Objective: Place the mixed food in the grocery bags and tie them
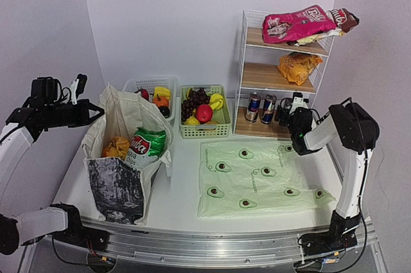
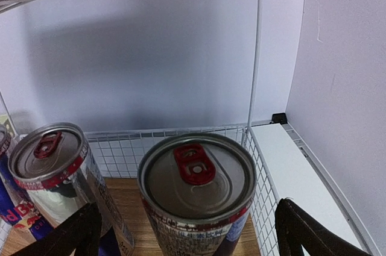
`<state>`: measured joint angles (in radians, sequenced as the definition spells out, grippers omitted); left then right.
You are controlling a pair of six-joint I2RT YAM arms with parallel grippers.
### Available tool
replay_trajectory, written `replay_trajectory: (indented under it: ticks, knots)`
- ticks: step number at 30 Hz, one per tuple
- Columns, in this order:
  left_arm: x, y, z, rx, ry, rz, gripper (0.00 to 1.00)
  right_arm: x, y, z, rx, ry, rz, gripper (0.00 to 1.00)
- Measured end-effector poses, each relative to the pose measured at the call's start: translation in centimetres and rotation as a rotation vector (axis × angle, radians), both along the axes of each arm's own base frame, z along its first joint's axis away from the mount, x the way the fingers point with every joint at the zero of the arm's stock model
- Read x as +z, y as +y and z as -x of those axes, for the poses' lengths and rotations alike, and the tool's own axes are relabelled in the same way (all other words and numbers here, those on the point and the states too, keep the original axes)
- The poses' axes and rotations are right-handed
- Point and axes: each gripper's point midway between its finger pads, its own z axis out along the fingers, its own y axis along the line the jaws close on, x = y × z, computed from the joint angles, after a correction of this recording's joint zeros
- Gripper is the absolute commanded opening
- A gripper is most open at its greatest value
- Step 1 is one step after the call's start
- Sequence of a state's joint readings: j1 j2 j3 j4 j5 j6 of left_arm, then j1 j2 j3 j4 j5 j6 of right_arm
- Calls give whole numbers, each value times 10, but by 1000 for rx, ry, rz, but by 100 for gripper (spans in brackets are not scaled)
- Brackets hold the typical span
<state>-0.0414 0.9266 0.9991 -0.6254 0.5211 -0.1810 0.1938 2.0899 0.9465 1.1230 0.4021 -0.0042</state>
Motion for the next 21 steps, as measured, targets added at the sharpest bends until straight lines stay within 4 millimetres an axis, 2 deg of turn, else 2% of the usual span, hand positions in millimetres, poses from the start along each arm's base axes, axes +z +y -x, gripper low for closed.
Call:
replay_trajectory:
  ticks: [7,12,14,18,21]
  knots:
    - [0,0,-1,-5,-2,-3,0,1,-1,-15,-7,-17,4,95]
    - [0,-1,-1,-7,-4,-6,0,2,-7,-21,-20,-26,8,88]
    - [0,-1,-1,-10,-7,-9,0,2,-9,-22,-24,-29,12,79]
    - [0,-1,-1,-12,-10,-13,0,3,-11,-22,-25,-33,16,50]
    - [0,-1,-1,-17,-11,-13,0,5,-10,-23,-17,-41,14,38]
